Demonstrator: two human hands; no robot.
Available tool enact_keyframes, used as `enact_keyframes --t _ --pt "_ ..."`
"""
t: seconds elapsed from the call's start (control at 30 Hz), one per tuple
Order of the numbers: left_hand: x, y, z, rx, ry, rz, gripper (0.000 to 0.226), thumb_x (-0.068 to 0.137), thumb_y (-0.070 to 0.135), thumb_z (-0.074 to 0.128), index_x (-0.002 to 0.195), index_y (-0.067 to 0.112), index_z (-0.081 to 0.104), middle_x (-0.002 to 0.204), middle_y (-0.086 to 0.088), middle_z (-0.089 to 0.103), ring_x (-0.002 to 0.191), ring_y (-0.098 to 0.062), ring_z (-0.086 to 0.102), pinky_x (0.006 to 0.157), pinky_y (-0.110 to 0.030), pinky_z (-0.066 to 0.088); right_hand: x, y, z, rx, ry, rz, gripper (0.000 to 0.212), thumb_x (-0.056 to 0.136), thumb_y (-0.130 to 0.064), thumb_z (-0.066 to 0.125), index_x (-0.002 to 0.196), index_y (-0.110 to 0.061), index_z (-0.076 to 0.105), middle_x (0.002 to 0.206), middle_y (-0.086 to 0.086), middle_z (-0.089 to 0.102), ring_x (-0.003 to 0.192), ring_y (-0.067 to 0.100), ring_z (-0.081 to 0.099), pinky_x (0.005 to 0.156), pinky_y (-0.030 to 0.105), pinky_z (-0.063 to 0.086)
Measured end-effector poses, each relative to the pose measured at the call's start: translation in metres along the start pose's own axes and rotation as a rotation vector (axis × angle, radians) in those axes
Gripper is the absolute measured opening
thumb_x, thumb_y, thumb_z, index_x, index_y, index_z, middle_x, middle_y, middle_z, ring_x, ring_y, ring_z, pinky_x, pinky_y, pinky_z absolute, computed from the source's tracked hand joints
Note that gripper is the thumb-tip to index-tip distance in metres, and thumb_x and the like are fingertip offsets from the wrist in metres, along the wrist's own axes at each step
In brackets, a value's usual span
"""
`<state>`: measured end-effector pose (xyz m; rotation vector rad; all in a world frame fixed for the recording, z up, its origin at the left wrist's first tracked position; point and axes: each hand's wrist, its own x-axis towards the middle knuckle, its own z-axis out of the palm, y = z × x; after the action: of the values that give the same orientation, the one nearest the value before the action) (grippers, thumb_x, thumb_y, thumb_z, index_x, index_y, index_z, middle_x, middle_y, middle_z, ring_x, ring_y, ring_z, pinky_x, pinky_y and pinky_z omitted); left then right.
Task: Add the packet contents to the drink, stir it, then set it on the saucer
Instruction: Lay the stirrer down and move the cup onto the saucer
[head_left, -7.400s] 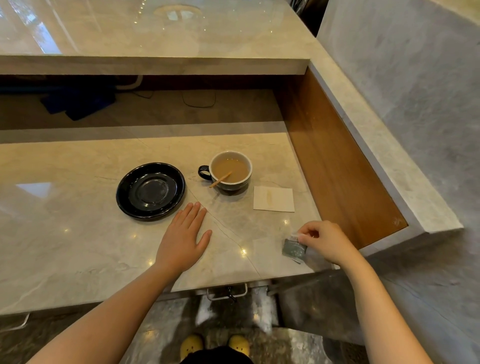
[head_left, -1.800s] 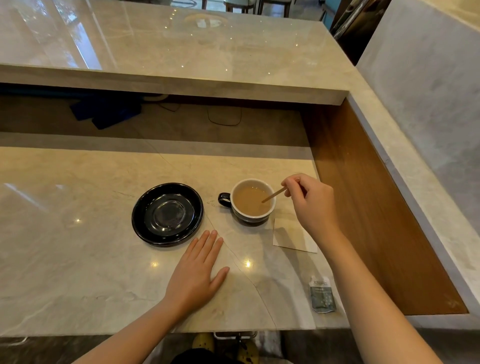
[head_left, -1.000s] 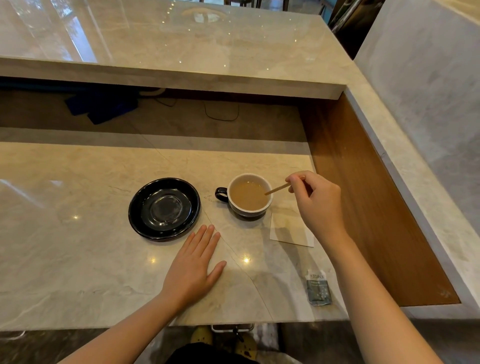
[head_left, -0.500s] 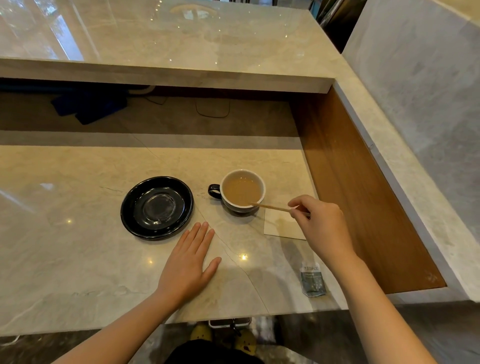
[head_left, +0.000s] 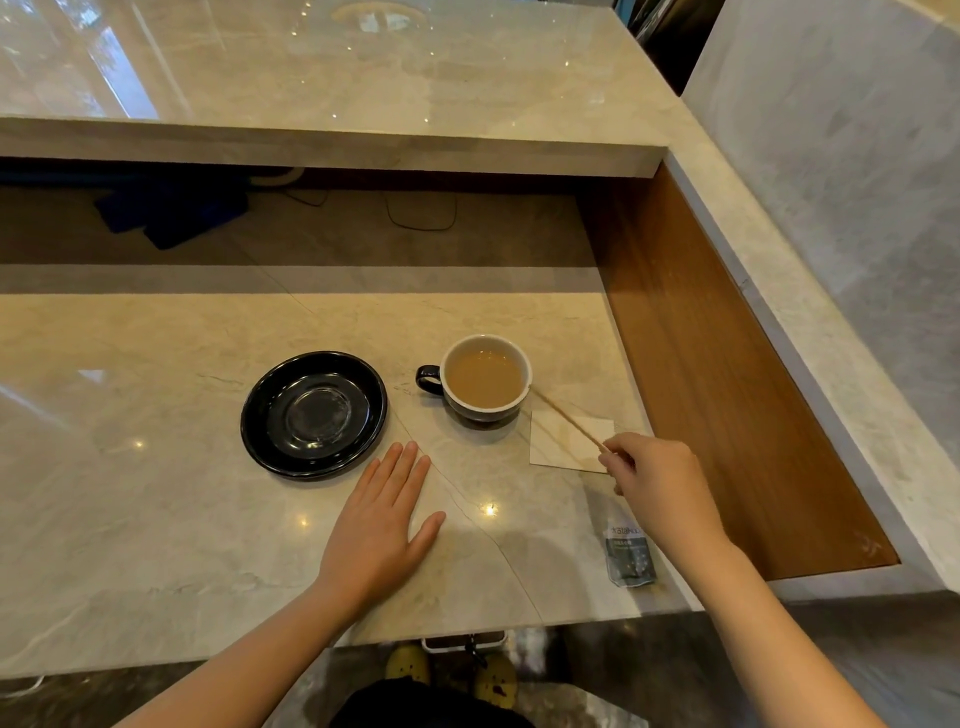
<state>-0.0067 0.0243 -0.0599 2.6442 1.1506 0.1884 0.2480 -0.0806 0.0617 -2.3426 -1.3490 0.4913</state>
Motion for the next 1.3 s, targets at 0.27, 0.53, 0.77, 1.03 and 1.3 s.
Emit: enact_keyframes --t 0.27,0.53,0.77,1.03,1.3 --pt "0.001 0.0 -0.002 0.006 -0.004 0.012 0.068 0.092 0.055 0.031 0.146 0.014 0.022 0.153 -0.006 0.016 0.141 -0.018 0.01 0.113 -0.028 -0.004 -0.035 0.009 0.04 0.308 0.183 0.299 0.013 0.087 -0.015 0.059 0.093 -0.01 0.07 0.087 0.007 0.064 0.076 0.014 0.056 0.062 0.015 0.039" --pt "0.001 0.001 -0.002 0.012 -0.007 0.023 0.069 0.092 0.055 0.028 0.146 0.013 0.02 0.153 -0.004 0.013 0.141 -0.017 0.006 0.114 -0.031 -0.001 -0.034 -0.007 0.069 0.441 0.258 0.438 0.003 0.086 -0.012 0.061 0.083 -0.011 0.06 0.07 -0.004 0.056 0.065 0.007 0.052 0.054 0.015 0.035" --pt "0.001 0.002 -0.003 0.007 -0.007 0.022 0.069 0.092 0.055 0.028 0.145 0.012 0.02 0.152 -0.004 0.013 0.141 -0.016 0.005 0.113 -0.029 -0.002 -0.03 -0.008 0.082 0.264 0.154 0.506 0.01 0.09 -0.02 0.056 0.088 -0.01 0.056 0.084 0.007 0.062 0.072 0.015 0.057 0.056 0.016 0.04" --pt "0.001 0.002 -0.004 0.012 -0.014 0.023 0.069 0.092 0.056 0.025 0.145 0.012 0.018 0.152 -0.004 0.011 0.141 -0.017 0.005 0.113 -0.03 -0.002 -0.024 -0.014 0.092 0.072 0.132 0.435 0.013 0.09 -0.023 0.054 0.091 -0.01 0.055 0.087 0.008 0.061 0.079 0.02 0.058 0.071 0.036 0.053" --pt "0.001 0.003 -0.004 0.004 -0.016 0.024 0.069 0.092 0.055 0.026 0.146 0.012 0.021 0.153 -0.006 0.013 0.141 -0.018 0.006 0.113 -0.03 -0.003 -0.022 -0.007 0.094 0.049 0.18 0.299 0.016 0.09 -0.025 0.054 0.089 -0.009 0.055 0.087 0.008 0.06 0.078 0.018 0.053 0.065 0.03 0.045"
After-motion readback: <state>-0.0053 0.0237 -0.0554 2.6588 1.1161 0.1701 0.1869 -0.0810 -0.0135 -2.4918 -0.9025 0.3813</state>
